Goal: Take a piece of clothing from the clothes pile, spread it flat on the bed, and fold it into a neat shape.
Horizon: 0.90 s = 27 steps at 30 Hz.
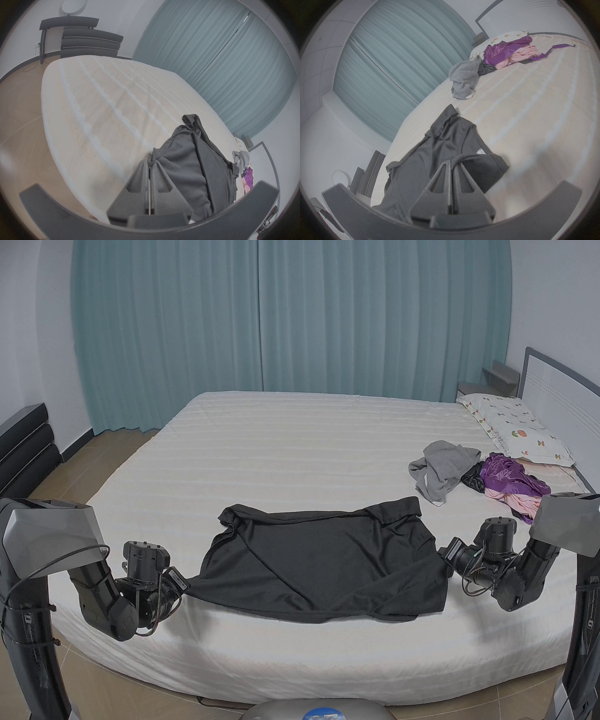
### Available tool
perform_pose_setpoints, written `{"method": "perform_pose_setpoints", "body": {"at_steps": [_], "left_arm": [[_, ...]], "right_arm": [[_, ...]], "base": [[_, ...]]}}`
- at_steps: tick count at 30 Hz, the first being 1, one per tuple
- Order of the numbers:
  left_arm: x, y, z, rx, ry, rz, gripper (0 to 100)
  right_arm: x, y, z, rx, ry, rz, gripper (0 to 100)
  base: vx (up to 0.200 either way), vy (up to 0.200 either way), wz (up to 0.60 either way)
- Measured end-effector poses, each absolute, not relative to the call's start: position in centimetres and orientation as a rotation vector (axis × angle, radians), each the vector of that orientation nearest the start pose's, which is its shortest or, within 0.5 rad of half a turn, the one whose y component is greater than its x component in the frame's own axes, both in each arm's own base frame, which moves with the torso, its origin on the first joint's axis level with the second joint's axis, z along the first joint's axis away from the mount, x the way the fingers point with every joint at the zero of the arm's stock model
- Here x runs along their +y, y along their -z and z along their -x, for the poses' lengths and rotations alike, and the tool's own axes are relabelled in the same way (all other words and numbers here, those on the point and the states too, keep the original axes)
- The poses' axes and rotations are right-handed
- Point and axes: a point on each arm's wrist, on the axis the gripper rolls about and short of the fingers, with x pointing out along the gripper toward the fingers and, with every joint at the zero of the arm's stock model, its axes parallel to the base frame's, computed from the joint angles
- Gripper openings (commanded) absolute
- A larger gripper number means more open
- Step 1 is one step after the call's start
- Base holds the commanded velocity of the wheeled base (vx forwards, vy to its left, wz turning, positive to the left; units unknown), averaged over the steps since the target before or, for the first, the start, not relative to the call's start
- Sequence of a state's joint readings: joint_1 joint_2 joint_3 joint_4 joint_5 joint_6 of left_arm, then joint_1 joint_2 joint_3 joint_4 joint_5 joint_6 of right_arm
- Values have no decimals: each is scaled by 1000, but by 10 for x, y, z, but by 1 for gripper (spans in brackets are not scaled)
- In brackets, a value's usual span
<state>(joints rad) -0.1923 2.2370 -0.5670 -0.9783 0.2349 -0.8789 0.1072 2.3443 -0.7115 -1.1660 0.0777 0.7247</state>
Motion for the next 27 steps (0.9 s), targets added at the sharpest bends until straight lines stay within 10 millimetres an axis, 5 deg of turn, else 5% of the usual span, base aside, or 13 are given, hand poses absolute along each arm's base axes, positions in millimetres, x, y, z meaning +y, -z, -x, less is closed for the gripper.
{"method": "perform_pose_setpoints", "body": {"at_steps": [7, 8, 17, 27], "left_arm": [[-56, 12, -323, 595, -334, 708, 0], [-56, 12, -323, 595, -335, 708, 0], [-57, 17, -324, 607, -336, 708, 0], [-58, 19, -324, 613, -335, 706, 0]], "right_arm": [[45, 8, -400, 452, -20, -708, 0], [46, 9, -406, 444, -20, -708, 100], [56, 32, -429, 456, -21, -700, 100], [49, 31, -398, 550, -35, -701, 100]], "base": [[0, 0, 0], [0, 0, 0], [0, 0, 0], [0, 0, 0]]}}
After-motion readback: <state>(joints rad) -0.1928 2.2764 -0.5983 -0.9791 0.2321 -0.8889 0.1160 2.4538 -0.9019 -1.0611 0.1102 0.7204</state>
